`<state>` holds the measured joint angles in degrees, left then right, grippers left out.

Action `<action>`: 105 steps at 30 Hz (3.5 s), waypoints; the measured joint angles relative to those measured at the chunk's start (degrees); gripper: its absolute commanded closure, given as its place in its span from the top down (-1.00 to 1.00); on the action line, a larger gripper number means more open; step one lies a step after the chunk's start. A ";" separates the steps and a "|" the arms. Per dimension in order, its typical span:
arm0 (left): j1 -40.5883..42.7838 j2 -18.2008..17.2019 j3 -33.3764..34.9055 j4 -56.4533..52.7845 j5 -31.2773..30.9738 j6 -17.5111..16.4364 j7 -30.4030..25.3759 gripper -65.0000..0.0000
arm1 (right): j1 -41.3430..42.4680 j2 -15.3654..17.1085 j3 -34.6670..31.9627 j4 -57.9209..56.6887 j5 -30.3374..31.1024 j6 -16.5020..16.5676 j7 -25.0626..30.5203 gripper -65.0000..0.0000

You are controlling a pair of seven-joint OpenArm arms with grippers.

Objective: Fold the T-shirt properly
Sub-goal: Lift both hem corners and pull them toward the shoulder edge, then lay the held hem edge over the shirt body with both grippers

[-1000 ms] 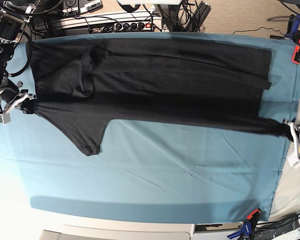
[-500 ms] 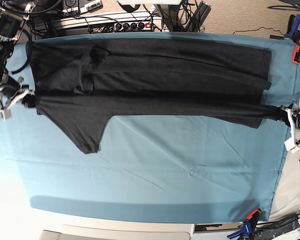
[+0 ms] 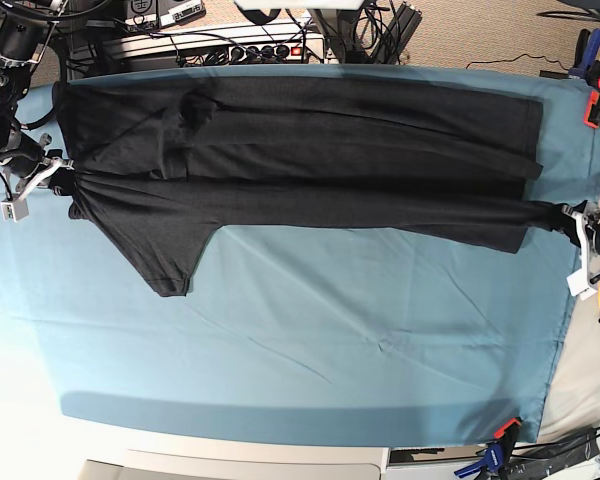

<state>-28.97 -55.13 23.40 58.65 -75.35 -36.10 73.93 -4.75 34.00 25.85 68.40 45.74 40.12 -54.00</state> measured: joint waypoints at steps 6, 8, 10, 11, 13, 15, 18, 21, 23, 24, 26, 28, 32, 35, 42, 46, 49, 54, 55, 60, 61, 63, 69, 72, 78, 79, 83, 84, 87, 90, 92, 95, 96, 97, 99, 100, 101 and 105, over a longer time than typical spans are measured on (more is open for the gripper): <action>-0.11 0.00 0.00 0.00 0.00 0.00 0.02 -1.00 | 0.00 0.00 0.00 0.00 -0.22 0.00 0.02 -1.00; -0.11 0.00 -0.13 0.00 0.00 0.00 0.00 -1.00 | 0.00 0.00 0.00 0.00 -0.50 0.00 0.04 -1.00; -0.09 0.02 -0.72 0.00 0.00 0.00 -0.02 -1.00 | 0.00 0.00 0.00 0.00 -0.83 0.00 0.04 -1.00; -0.11 0.02 -1.11 0.00 -0.04 0.00 -0.42 -1.00 | 0.00 0.00 0.00 0.00 -0.90 0.00 0.15 -1.00; -0.13 0.02 -1.79 0.00 -0.02 0.00 -1.57 -1.00 | 0.00 0.00 0.00 0.00 -1.55 0.00 0.66 -1.00; -0.11 0.09 -1.79 0.00 0.33 0.00 -2.27 -1.00 | 0.00 0.00 0.00 0.00 -1.55 0.00 0.70 -1.00; -0.09 1.27 -1.79 0.00 3.48 0.02 -4.52 -1.00 | -0.02 -0.02 0.00 0.00 -1.73 0.00 1.11 -1.00; -0.07 3.04 -1.79 0.00 4.52 0.13 -5.03 -1.00 | -0.02 0.00 0.00 0.00 -1.73 0.00 1.11 -1.00; -0.02 3.93 -1.79 0.00 4.85 0.20 -5.03 -1.00 | -0.02 0.00 0.00 0.00 -2.16 0.00 1.18 -1.00; 0.02 4.24 -1.79 0.00 5.01 0.20 -5.05 -1.00 | -0.02 -0.02 0.00 0.00 -2.38 0.00 1.36 -1.00; 0.07 4.50 -1.79 -0.02 5.57 0.20 -5.03 -1.00 | -0.02 -0.02 0.00 0.00 -2.86 0.00 1.49 -1.00; 0.04 4.50 -1.79 -0.02 5.55 0.20 -5.01 -1.00 | -0.02 0.00 0.00 0.00 -3.02 0.00 1.53 -1.00; 0.07 4.50 -1.79 -0.02 5.55 0.22 -5.01 -1.00 | -0.02 -0.02 0.00 0.00 -3.02 0.00 1.53 -1.00; 0.04 4.48 -1.79 -0.02 5.55 0.20 -5.01 -1.00 | -0.02 0.00 0.00 0.00 -3.02 0.00 1.53 -1.00; 0.04 3.74 -1.79 -0.02 0.31 0.24 -0.79 -1.00 | -0.02 0.00 0.00 0.00 -1.22 0.00 0.72 -1.00; 0.04 3.63 -1.79 -0.02 -1.68 0.22 -0.33 -1.00 | -0.13 0.09 0.00 0.00 -0.63 0.00 0.20 -1.00; 0.04 2.84 -1.79 -0.02 -2.47 0.20 0.24 -1.00 | -0.37 0.11 0.15 0.00 -0.52 0.00 0.17 -1.00; 0.04 0.48 -1.79 -0.02 -6.56 -1.18 2.23 -1.00 | -0.83 0.07 2.51 0.00 2.78 0.00 -2.82 -1.00; 0.02 0.17 -1.79 -0.02 -7.65 -1.27 2.67 -1.00 | -0.83 0.07 3.15 0.00 3.26 0.00 -3.43 -1.00; 0.04 -0.13 -1.79 0.00 -8.74 -2.93 4.61 -1.00 | -0.83 0.09 5.95 0.00 5.14 0.00 -4.74 -1.00; 0.04 -0.11 -1.79 0.00 -9.05 -3.23 5.81 -1.00 | -0.83 0.09 6.19 0.00 5.16 0.00 -4.83 -1.00; 0.04 -0.13 -1.79 0.00 -8.96 -3.50 5.81 -1.00 | -0.83 0.11 6.25 0.00 5.14 0.00 -5.42 -1.00; 0.02 -0.13 -1.79 0.00 -8.96 -3.50 5.81 -1.00 | -1.46 0.11 6.25 0.00 5.29 0.00 -5.38 -1.00; 0.04 -0.13 -1.79 0.00 -8.98 -3.50 5.81 -1.00 | -2.45 0.11 6.25 0.00 5.35 0.00 -5.35 -1.00; 0.04 -0.17 -1.79 0.00 -8.98 -3.50 5.81 -1.00 | -4.50 0.11 6.25 0.00 6.86 0.00 -5.35 -1.00; 0.04 -0.26 -1.79 0.00 -8.98 -3.50 5.81 -1.00 | -4.68 0.11 6.25 0.00 6.88 0.00 -5.33 -1.00; 0.04 -0.96 -1.79 0.00 -9.03 -3.61 5.79 -1.00 | -5.09 0.11 6.25 0.02 6.91 0.00 -5.18 -1.00; 0.04 -1.18 -1.79 0.00 -9.18 -3.61 5.84 -1.00 | -5.09 0.11 6.25 0.02 6.91 0.00 -5.14 -1.00; 0.28 -1.20 -2.93 0.04 -9.18 -3.61 5.81 -1.00 | -5.09 0.11 6.25 0.02 6.88 0.00 -5.14 -1.00; 2.54 -1.18 -6.08 0.63 -9.25 -3.63 5.81 -1.00 | -5.09 0.11 6.25 0.02 6.86 0.00 -5.14 -1.00; 5.49 -1.01 -9.29 1.33 -9.20 -3.61 5.86 -1.00 | -5.09 0.09 6.25 0.04 6.84 0.00 -5.09 -1.00; 10.05 -0.74 -14.51 2.84 -9.16 -3.61 6.10 -1.00 | -5.09 0.11 6.25 0.09 6.86 0.00 -4.92 -1.00; 11.08 -0.76 -15.96 3.26 -9.18 -3.63 6.12 -1.00 | -5.09 0.11 6.25 0.09 6.86 0.00 -4.90 -1.00; 11.78 -0.79 -17.16 3.52 -9.18 -3.63 6.19 -1.00 | -5.09 0.11 6.25 0.09 6.86 0.00 -4.87 -1.00; 12.33 -0.87 -18.08 3.67 -9.22 -3.63 5.99 -1.00 | -5.09 0.11 6.25 0.09 6.86 0.00 -4.83 -1.00; 12.63 -0.92 -18.12 3.69 -9.20 -3.63 5.99 -1.00 | -5.09 0.11 6.25 0.09 6.86 0.00 -4.63 -1.00; 12.98 -0.90 -18.14 3.72 -9.22 -3.63 5.99 -1.00 | -5.09 0.11 6.25 0.09 6.86 0.00 -4.57 -1.00; 14.82 -0.59 -18.12 3.80 -9.18 -3.63 6.01 -1.00 | -5.09 0.11 6.25 0.09 6.86 0.00 -4.48 -1.00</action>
<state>-14.15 -55.72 5.28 62.46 -84.53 -39.72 79.94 -9.85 34.11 32.10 68.49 52.60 40.12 -58.48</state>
